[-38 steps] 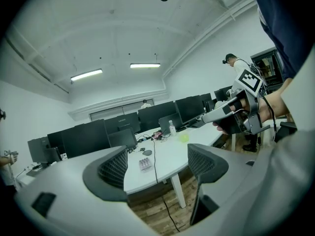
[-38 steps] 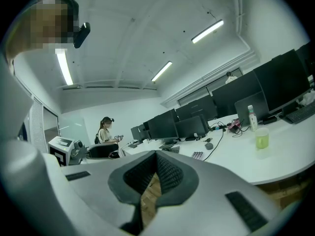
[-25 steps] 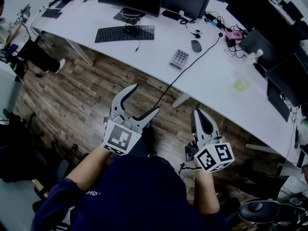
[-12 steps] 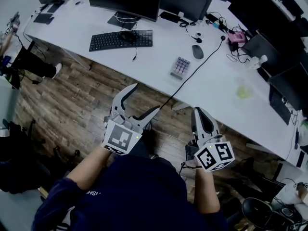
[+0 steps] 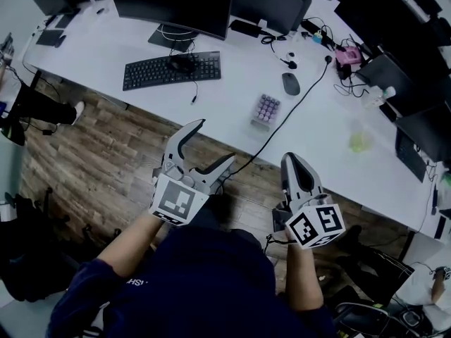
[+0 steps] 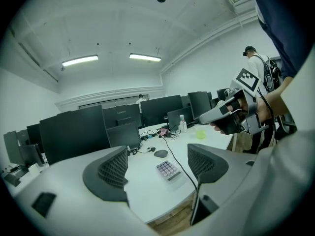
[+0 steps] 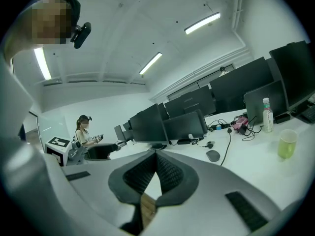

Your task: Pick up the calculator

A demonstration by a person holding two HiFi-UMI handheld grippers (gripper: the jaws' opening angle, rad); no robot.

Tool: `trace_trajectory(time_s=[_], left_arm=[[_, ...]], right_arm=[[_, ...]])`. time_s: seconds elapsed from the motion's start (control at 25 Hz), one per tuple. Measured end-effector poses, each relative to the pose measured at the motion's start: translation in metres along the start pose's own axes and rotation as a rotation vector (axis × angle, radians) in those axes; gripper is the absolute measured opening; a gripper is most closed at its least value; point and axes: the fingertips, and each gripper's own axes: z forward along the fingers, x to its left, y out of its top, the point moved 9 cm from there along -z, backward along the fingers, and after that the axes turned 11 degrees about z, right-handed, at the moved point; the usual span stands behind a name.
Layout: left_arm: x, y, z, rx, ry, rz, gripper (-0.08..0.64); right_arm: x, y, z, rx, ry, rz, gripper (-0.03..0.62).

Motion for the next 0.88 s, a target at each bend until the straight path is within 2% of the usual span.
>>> trace_trajectory(time_s=[0.44,0.88], left_arm=[[0.033,-0.01,0.027,-0.02,-0.051,0.009,0.376],[0.025,-0.017,0.047,-0.007,-0.086,0.032,0.376]], right_arm=[[-0.001,0.012,0.036,-0.02,-0.045,0.003,0.003],[-0.018,0.01,0.04,-0.022,-0.072,0.001,0.003]])
